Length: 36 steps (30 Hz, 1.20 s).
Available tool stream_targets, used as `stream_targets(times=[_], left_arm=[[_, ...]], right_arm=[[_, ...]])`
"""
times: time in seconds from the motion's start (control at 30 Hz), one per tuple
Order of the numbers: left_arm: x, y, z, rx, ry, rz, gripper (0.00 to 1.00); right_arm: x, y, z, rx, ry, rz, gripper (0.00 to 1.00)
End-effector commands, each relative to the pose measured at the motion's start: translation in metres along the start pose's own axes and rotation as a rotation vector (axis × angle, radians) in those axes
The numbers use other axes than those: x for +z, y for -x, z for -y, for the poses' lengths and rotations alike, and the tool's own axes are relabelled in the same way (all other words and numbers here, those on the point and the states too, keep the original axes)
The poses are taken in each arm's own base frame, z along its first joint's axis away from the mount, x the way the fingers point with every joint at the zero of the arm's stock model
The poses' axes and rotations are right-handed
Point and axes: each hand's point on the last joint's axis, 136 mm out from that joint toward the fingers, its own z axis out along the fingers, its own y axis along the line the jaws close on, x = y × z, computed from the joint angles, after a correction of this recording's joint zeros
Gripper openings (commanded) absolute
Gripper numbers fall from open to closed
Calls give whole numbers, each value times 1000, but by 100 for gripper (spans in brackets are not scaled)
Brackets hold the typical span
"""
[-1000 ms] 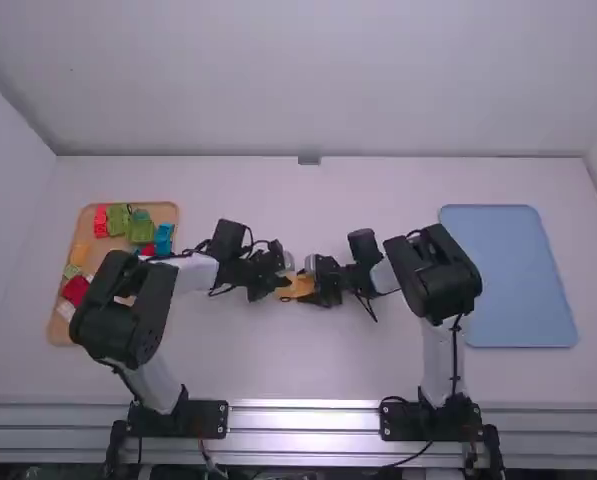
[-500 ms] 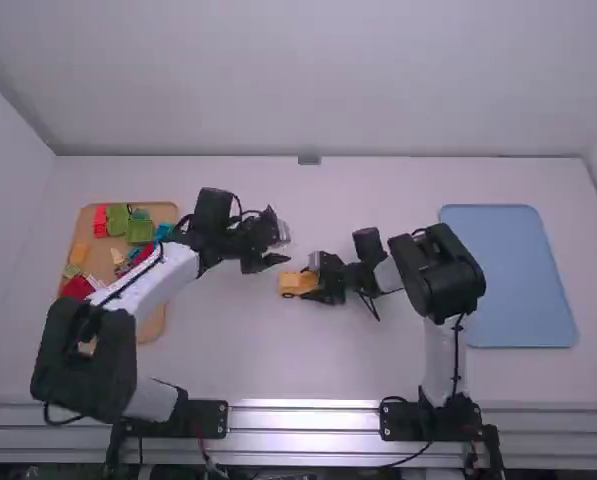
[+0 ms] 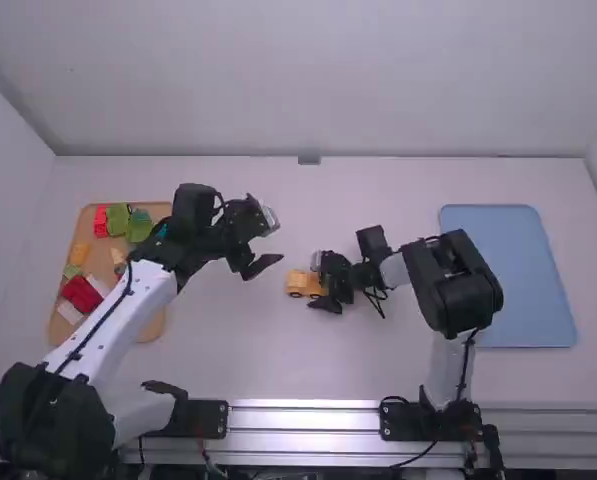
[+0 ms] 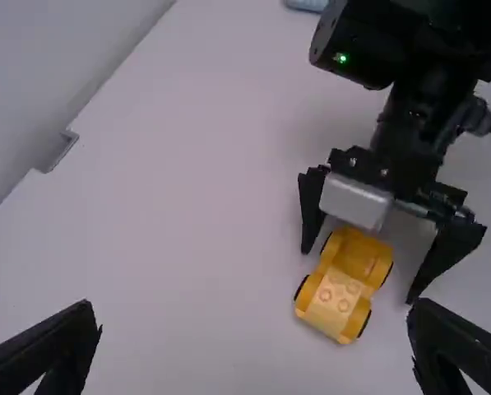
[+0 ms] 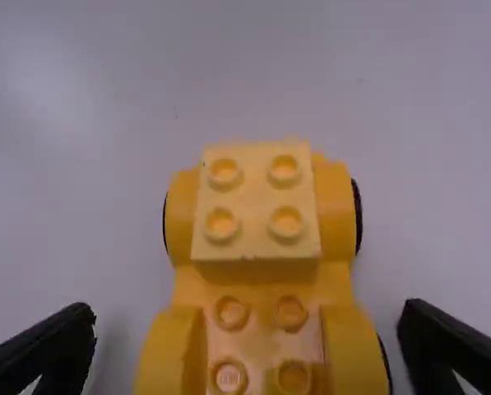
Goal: Assemble lego blocks to make yellow taxi
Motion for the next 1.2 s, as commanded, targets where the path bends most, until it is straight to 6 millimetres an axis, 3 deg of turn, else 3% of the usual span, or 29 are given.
stream_targets(times=[0.0, 0.13, 0.23, 0.3, 0.37, 0.43, 0.5, 0.53, 0.63, 0.67, 0.87, 1.03, 1.17], left_arm=[[-8, 0, -14, -156, 94, -13, 99], [-30, -16, -51, -370, 343, -77, 99], [-62, -24, -69, -524, 511, -108, 99], [-78, -23, -72, -594, 569, -111, 99], [-104, -17, -68, -652, 634, -114, 99], [-116, -14, -66, -642, 661, -116, 99], [-140, -14, -69, -661, 751, -104, 99], [-143, -15, -70, -679, 766, -97, 99], [-185, -34, -70, -890, 964, -49, 99], [-188, -36, -69, -903, 981, -48, 99], [-255, -75, -41, -1133, 1232, -15, 99], [-286, -96, -20, -1244, 1334, 7, 99], [-300, -104, -17, -1276, 1394, 14, 99]], right_arm=[[-18, 7, 16, -61, -129, -123, 99], [-55, 21, 27, -63, -275, -246, 99], [-102, 44, 34, -28, -445, -303, 99], [-119, 55, 33, -27, -501, -302, 99], [-145, 86, 27, -48, -572, -240, 99], [-153, 101, 24, -66, -591, -196, 99], [-165, 133, 15, -94, -604, -83, 99], [-166, 136, 14, -96, -607, -68, 99], [-179, 167, 18, -86, -658, 55, 99], [-181, 170, 19, -84, -664, 66, 99], [-182, 207, 28, -92, -640, 153, 99], [-170, 232, 31, -121, -530, 198, 99], [-162, 242, 44, -113, -454, 216, 99]])
